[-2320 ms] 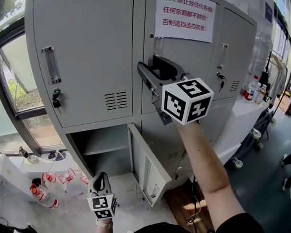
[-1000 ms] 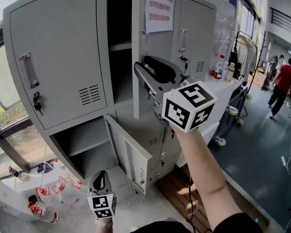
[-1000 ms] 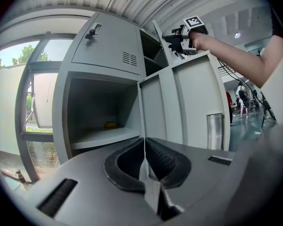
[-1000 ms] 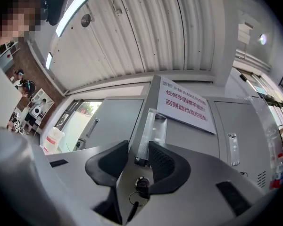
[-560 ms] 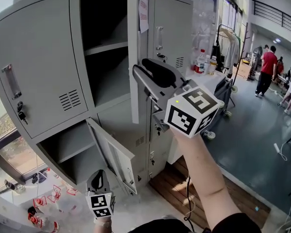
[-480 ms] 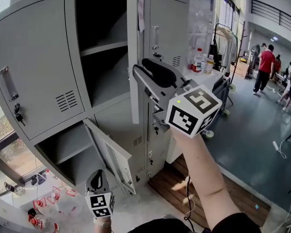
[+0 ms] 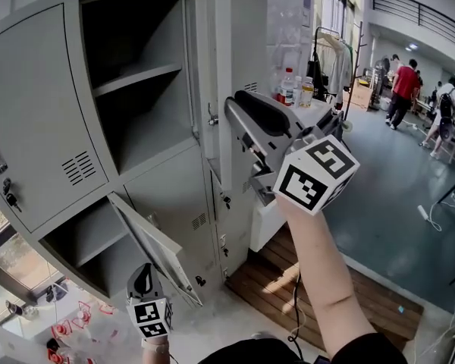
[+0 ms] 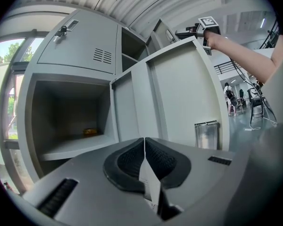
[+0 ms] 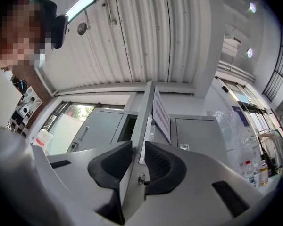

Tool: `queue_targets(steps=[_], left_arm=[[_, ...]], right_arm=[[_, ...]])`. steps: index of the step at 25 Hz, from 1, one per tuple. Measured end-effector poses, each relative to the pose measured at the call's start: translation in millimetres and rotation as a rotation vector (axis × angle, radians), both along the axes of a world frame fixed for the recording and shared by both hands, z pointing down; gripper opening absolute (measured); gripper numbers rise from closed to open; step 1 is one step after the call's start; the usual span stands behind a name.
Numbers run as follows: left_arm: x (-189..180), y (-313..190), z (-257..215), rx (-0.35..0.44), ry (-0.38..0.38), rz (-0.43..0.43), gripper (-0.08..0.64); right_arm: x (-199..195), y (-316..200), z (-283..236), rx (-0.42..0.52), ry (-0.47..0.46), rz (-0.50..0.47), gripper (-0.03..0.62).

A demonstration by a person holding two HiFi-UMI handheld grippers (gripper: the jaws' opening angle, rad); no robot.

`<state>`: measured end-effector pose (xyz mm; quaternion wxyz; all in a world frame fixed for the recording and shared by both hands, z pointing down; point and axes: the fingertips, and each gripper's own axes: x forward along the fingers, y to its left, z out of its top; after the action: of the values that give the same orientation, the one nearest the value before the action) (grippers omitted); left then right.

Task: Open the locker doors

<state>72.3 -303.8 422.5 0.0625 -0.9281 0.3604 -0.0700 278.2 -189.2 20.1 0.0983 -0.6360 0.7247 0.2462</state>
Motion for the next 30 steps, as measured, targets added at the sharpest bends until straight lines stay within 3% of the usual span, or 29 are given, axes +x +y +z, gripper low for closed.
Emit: queue_targets(steps=[6, 16, 30], left_arm=[[11, -3, -2, 0.003, -0.005, 0.001, 0.026], [26, -5, -7, 0.011, -0.001, -0.019, 0.026], [27, -15, -7, 0.008, 0.012, -0.079, 0.026]], right_arm=[[38, 17, 2, 0.024, -0.038, 0.067, 0.068], [99, 30, 0, 0.043, -0.096, 0.125, 0.063], [149, 30, -1, 0.061, -0.151, 0.158, 0.052]])
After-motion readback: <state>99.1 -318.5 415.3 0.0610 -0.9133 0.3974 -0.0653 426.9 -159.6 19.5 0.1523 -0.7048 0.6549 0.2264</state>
